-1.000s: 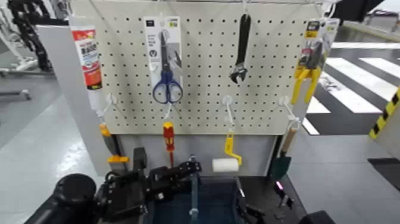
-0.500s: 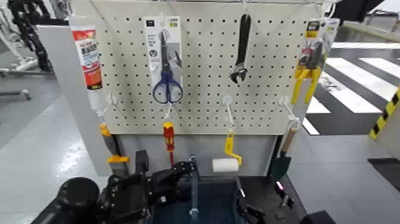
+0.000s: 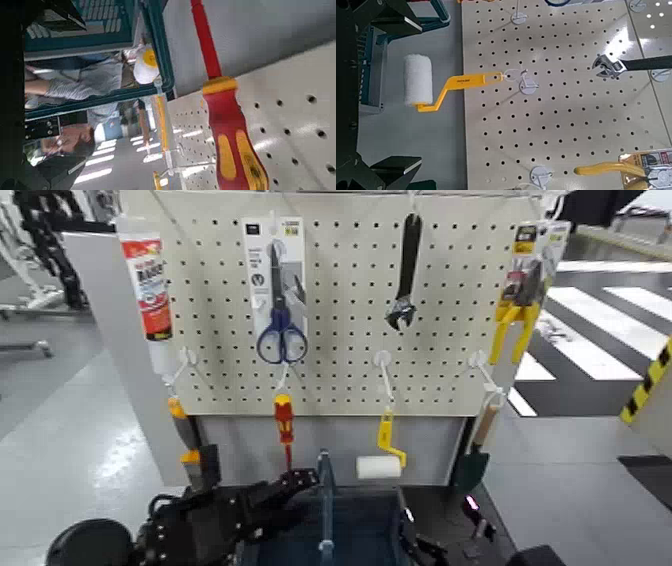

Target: Place the crate on the table.

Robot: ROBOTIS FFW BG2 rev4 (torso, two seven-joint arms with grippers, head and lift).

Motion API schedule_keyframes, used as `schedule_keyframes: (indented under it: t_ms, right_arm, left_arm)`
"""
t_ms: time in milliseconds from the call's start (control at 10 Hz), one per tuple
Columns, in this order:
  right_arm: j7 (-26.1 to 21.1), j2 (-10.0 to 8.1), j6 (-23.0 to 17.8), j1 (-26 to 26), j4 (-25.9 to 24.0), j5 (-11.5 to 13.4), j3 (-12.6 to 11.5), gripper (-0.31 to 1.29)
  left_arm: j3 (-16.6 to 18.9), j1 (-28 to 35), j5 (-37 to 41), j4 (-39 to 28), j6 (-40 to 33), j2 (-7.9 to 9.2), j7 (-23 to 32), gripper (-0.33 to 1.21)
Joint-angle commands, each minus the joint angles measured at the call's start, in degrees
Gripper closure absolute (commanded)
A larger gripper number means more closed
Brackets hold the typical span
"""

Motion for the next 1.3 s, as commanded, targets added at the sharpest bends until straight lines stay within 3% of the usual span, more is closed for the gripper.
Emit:
schedule_keyframes:
  t_ms: [100, 300, 600, 900, 1300]
  right_arm:
    - [0.3, 0.01, 0.4, 0.1, -0.2, 0.0, -0.2, 0.15]
    - [0.9, 0.27, 0.7, 0.1, -0.2, 0.0, -0.5, 0.15]
    - [0.9, 0.45, 0.7, 0.2, -0.5, -0.1, -0.9, 0.15]
    - [0.9, 0.53, 0.2, 0.4, -0.5, 0.0, -1.0, 0.15]
    - [0.9, 0.53, -0.5, 0.7, -0.8, 0.4, -1.4, 0.15]
  left_arm:
    - [5.7, 7.5, -10.1, -13.1, -4.7, -0.99, 3.9, 0.12]
    - [6.4, 12.1, -20.2, -19.6, -11.7, -1.51, 5.3, 0.12]
    - [6.3, 17.9, -37.6, -25.9, -24.5, -3.8, 5.6, 0.11]
    - [6.3, 23.4, -49.8, -28.4, -37.1, -5.38, 5.8, 0.11]
    - [6.8, 31.7, -63.2, -27.7, -55.9, -9.78, 9.4, 0.12]
